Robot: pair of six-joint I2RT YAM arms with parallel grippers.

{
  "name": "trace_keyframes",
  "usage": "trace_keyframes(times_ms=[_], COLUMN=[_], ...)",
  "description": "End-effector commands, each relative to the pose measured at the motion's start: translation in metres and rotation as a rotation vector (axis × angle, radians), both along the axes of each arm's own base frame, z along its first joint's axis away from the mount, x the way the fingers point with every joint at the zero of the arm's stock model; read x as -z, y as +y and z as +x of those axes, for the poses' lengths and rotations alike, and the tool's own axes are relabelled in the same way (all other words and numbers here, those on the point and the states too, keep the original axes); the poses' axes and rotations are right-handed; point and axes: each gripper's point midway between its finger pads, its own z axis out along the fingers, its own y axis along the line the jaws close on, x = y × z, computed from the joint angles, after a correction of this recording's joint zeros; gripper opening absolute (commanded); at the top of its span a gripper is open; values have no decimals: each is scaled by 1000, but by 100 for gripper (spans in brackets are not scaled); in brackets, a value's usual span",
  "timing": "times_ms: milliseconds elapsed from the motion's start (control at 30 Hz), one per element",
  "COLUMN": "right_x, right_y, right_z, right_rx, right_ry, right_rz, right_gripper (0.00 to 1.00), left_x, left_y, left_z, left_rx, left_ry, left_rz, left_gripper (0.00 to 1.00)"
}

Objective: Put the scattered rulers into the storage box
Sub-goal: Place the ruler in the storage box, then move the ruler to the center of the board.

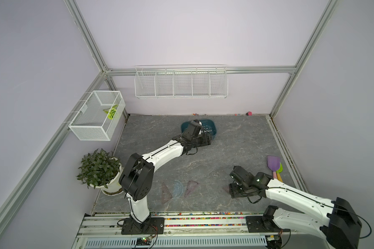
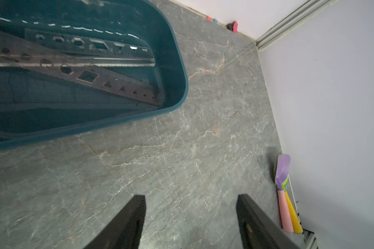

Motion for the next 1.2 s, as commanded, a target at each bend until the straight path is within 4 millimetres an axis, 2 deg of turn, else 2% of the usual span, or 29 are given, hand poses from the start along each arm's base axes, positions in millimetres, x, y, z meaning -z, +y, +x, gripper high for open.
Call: trace_keyframes(times_ms=[0,200,300,367,500,733,1000,1067,1167], right_x=[9,22,29,31,37,42,33,21,4], right_y=[-13,-1,2,1,13,42,74,79,66], right_z=[-8,-2,7,16,37,89,155,162,156], right_rx=[54,27,33,48,21,-31,23,20,39], right_ry=[2,-3,-22,-37,-45,-52,-49,-53,-74], right_rz=[-61,-101,-129,-180,-234,-150,27,65,98], right_gripper=[68,66,59,50,45,40,40,40,40], left_x=[6,11,13,14,16,25,45,46,49], left_y=[0,0,1,2,4,7,11,8,5], left_z=[-5,-5,-4,-3,-1,2,5,4,0], left_rx=[37,48,45,43,40,29,35,57,98], left_ry=[40,68,74,80,85,100,141,144,156], left_rz=[19,3,10,9,10,32,36,34,39], left_gripper=[72,72,72,72,72,72,72,72,72])
